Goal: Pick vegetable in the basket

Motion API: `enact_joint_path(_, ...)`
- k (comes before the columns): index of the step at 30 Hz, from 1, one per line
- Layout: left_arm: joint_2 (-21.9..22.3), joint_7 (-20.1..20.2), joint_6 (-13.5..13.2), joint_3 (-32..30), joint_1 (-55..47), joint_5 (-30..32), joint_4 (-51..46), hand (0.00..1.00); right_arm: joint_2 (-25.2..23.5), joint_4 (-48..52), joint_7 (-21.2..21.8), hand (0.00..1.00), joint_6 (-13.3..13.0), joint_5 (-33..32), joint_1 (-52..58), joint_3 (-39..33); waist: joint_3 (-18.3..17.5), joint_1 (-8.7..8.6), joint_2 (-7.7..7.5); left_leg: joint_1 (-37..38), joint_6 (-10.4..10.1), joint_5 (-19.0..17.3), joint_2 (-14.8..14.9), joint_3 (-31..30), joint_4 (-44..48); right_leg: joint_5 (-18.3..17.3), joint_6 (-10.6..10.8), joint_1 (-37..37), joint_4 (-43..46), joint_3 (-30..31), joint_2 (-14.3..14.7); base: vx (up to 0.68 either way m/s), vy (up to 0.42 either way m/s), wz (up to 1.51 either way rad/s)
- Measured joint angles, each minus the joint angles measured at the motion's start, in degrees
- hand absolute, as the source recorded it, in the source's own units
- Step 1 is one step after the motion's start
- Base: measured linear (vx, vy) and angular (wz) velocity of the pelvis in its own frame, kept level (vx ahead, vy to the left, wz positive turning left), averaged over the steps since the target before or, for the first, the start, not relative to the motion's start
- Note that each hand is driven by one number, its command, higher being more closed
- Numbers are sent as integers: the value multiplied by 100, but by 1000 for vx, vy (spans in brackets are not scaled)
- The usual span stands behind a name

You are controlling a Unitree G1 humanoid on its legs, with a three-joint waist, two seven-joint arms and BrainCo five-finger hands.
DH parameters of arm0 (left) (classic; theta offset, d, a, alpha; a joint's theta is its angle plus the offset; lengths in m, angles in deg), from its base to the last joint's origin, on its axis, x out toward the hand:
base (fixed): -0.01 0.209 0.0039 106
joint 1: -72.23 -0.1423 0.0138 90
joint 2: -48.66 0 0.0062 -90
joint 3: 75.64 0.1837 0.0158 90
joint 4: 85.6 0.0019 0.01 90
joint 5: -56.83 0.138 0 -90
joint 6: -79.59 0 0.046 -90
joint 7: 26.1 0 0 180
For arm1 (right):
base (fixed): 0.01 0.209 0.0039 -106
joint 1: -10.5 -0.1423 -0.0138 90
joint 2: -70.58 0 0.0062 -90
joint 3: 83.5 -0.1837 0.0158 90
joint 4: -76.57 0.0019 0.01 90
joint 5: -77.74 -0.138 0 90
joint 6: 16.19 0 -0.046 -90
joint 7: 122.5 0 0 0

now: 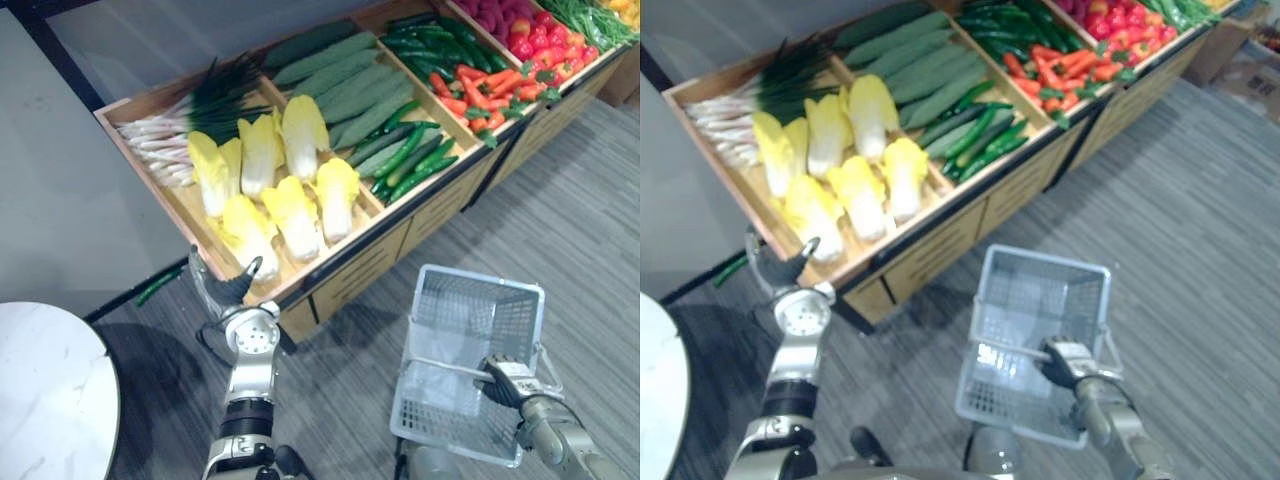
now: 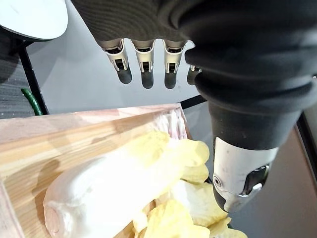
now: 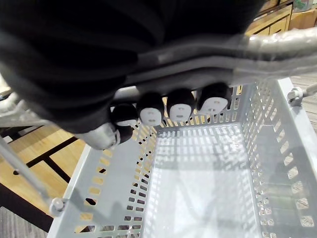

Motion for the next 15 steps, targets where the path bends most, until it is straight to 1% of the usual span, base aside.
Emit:
enact_joint_path(10, 0, -24, 2, 62, 77, -25, 16, 0, -19, 0, -126, 100, 0, 9, 7, 43, 51, -32, -30, 20, -22, -16, 14, 34, 0, 0, -1, -37, -3, 85, 27, 2, -16, -3)
enact_joint_path(15, -7, -137, 17, -26, 149, -66, 322, 0, -22, 0, -206, 100, -14, 10, -20, 106, 96, -56, -87, 8, -39, -31, 18, 96, 0, 6, -8, -103, 1, 157, 41, -13, -22, -7)
